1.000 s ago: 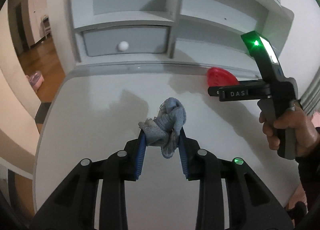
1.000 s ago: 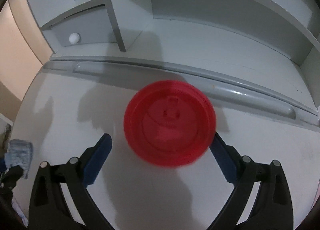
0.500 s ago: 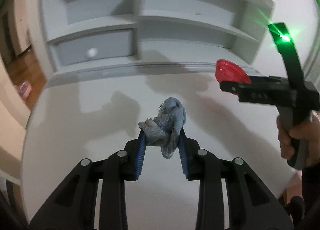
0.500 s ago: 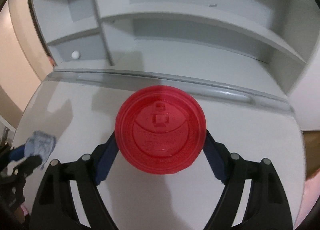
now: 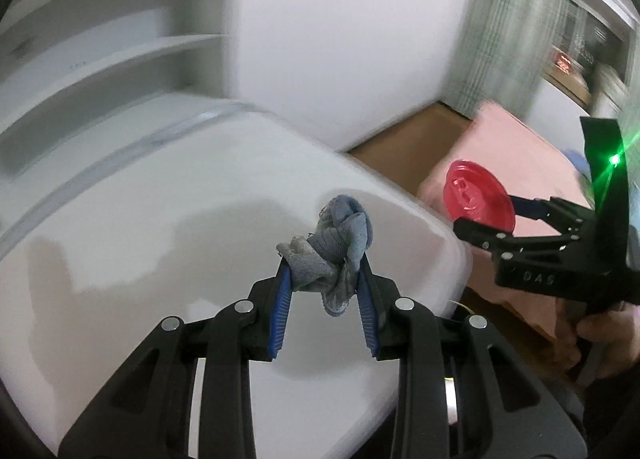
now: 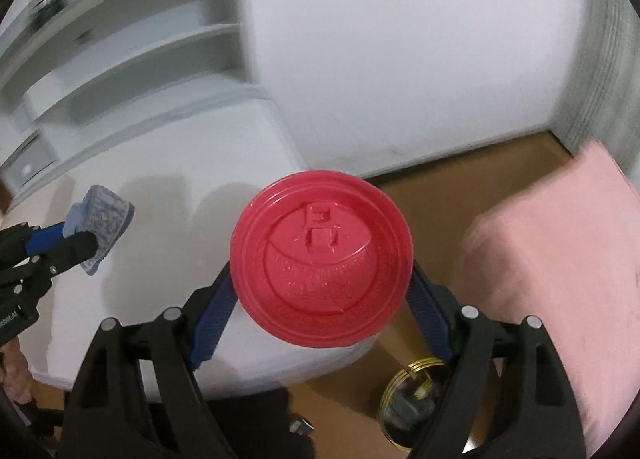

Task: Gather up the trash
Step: 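Carry the grey sock and red lid over the bin and open both grippers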

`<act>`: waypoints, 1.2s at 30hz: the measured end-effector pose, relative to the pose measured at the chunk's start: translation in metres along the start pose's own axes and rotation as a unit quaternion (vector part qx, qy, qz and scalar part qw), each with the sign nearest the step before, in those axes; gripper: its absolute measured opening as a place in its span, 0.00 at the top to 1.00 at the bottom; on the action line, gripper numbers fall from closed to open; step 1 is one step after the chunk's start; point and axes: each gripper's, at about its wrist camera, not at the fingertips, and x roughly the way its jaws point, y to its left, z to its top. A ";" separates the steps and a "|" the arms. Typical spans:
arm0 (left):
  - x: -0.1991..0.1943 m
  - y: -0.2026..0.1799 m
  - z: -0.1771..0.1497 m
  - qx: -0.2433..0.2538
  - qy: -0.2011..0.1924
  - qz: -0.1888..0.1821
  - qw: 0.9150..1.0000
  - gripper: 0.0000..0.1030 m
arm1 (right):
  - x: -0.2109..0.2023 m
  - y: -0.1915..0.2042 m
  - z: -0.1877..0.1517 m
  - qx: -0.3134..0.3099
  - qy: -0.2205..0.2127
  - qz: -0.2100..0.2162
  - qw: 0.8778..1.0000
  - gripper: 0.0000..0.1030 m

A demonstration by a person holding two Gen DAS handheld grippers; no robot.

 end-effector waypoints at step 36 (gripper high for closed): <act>0.290 -0.259 -0.126 0.154 0.244 -0.151 0.945 0.71 | 0.100 -0.255 -0.248 0.281 0.196 -0.024 0.939 0.22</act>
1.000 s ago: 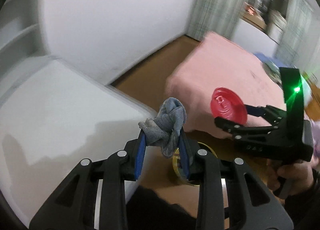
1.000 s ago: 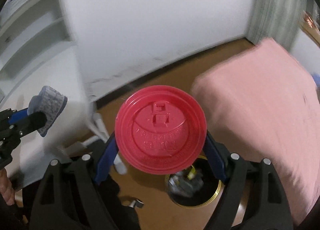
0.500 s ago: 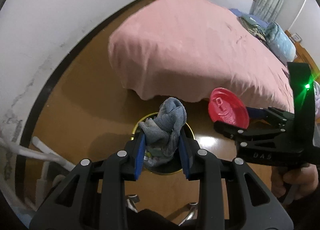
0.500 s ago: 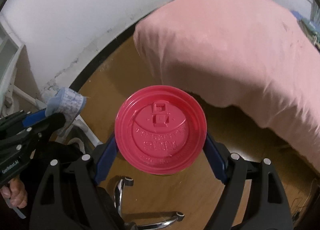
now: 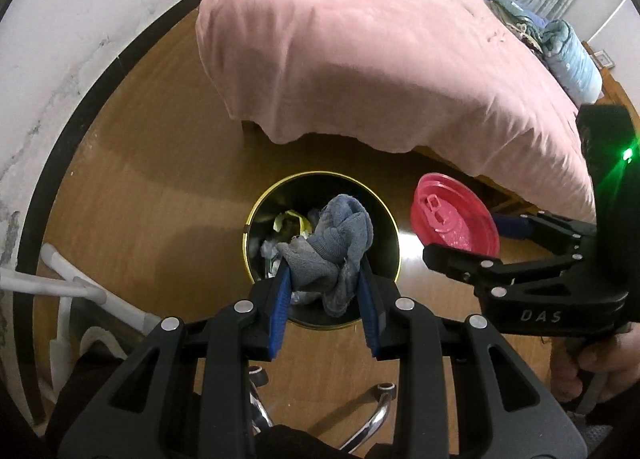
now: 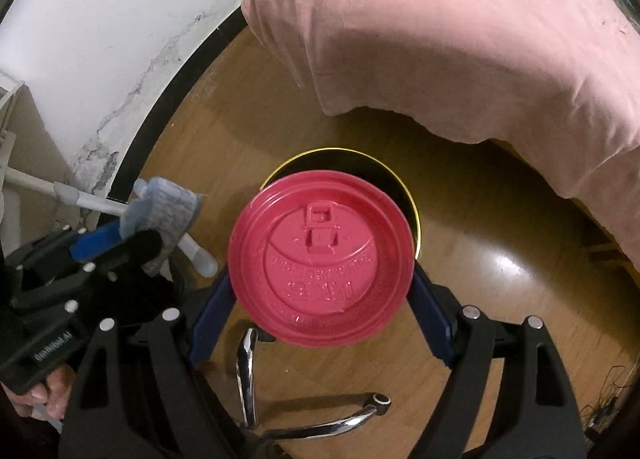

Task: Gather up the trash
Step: 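Carry the grey sock and red lid over the bin and open both grippers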

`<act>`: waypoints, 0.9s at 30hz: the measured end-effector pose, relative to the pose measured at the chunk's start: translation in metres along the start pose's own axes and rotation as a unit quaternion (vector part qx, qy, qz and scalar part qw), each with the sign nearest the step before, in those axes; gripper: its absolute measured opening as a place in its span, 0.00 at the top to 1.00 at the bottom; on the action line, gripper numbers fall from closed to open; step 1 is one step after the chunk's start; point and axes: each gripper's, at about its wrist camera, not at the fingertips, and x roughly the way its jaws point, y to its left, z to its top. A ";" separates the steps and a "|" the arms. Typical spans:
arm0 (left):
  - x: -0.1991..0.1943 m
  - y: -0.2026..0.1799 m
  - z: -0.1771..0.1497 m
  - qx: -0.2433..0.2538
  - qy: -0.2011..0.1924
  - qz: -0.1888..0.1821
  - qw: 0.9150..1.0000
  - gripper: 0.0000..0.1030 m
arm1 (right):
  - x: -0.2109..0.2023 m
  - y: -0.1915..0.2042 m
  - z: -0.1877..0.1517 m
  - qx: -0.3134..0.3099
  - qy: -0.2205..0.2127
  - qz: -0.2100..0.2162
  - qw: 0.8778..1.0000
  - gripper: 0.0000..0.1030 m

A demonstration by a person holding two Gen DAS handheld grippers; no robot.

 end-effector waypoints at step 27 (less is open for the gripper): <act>-0.031 -0.029 0.026 0.015 -0.013 -0.004 1.000 0.21 | -0.091 -0.030 -0.007 0.082 -0.106 -0.003 0.991 0.13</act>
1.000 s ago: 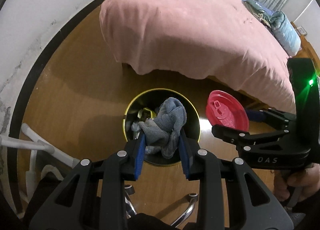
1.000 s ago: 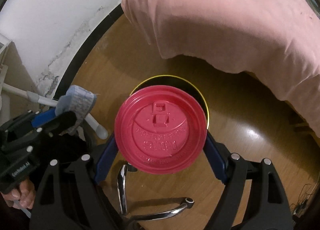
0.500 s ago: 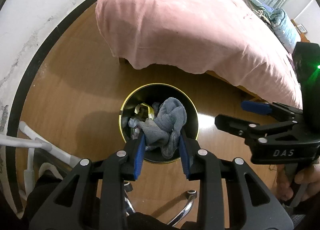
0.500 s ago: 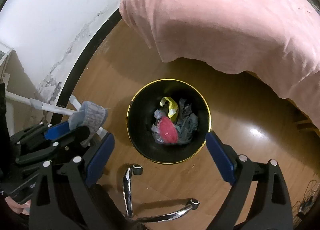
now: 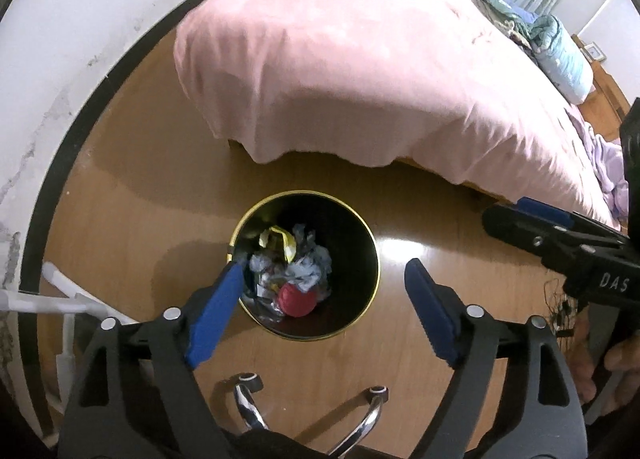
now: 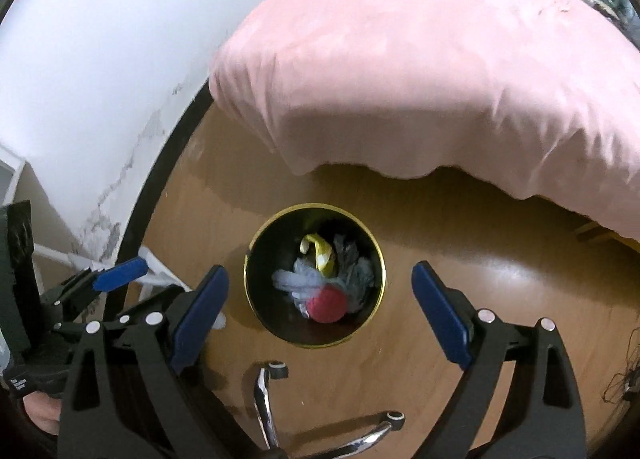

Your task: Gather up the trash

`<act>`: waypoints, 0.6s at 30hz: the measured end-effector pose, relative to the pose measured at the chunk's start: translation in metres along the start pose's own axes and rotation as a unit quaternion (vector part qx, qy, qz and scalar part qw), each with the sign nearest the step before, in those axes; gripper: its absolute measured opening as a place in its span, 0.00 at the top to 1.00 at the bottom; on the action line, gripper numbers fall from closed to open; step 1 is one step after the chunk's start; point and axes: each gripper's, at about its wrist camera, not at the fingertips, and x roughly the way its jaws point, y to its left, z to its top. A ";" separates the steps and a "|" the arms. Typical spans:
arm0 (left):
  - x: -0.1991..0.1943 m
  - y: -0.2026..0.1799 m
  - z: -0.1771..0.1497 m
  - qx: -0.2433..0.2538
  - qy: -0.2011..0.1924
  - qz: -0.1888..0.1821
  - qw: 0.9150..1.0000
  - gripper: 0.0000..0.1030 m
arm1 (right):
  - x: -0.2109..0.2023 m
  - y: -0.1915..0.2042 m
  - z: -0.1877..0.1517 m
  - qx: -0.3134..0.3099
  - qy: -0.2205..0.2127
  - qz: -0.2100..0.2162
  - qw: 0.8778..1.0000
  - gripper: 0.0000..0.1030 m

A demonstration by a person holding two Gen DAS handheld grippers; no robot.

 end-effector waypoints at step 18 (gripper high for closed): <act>-0.353 0.126 -0.169 -0.206 -0.222 0.259 0.917 0.06 | -0.123 0.324 -0.023 -0.323 -0.112 0.188 0.921 0.07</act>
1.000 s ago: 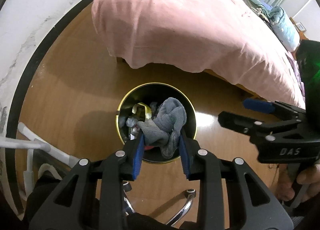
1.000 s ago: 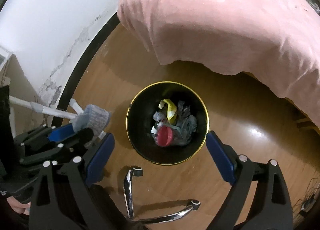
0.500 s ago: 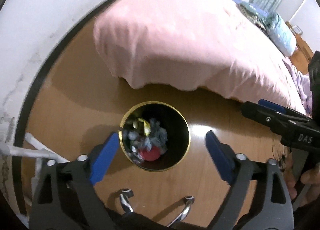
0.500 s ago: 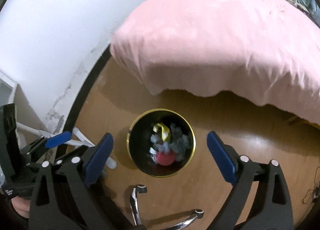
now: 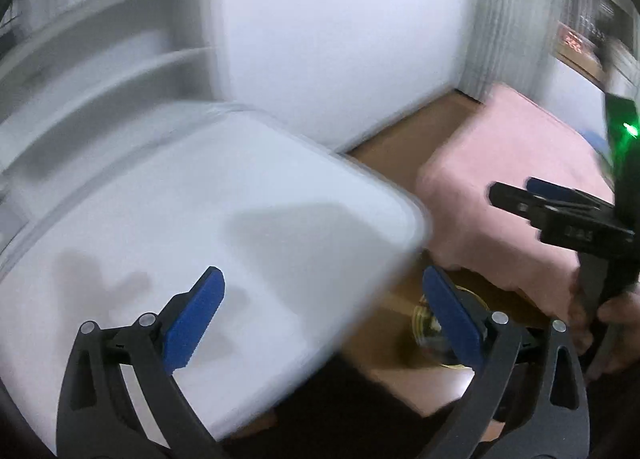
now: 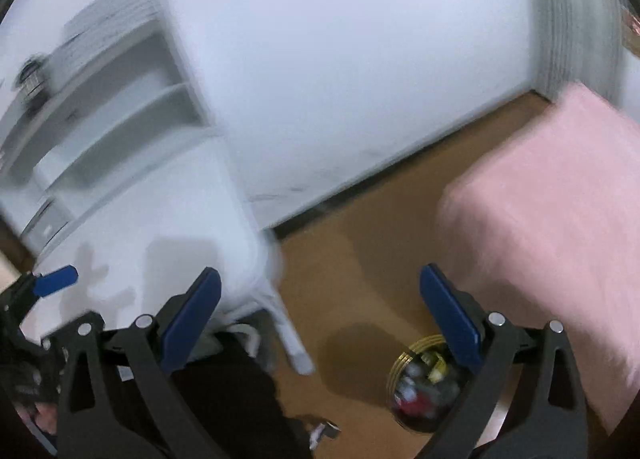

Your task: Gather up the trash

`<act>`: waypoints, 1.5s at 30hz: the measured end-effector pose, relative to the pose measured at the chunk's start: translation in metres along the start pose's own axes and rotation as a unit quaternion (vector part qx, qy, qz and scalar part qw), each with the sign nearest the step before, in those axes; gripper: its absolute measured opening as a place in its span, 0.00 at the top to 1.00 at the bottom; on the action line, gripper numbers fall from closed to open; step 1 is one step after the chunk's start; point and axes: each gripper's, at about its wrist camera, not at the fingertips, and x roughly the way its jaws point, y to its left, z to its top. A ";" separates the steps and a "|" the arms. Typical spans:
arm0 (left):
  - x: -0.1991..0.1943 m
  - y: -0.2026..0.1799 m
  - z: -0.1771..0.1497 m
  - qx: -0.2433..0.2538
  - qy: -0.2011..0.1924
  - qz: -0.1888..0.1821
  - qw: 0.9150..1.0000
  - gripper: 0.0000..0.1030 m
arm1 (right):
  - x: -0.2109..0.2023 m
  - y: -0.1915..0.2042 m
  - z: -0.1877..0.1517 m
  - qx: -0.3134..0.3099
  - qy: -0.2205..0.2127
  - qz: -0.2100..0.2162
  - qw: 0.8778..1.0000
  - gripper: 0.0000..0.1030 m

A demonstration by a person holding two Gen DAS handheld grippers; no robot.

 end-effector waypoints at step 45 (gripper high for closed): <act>-0.199 0.161 -0.140 -0.201 -0.084 0.263 0.940 0.06 | -0.040 0.244 -0.017 -0.238 -0.030 0.137 0.961 0.07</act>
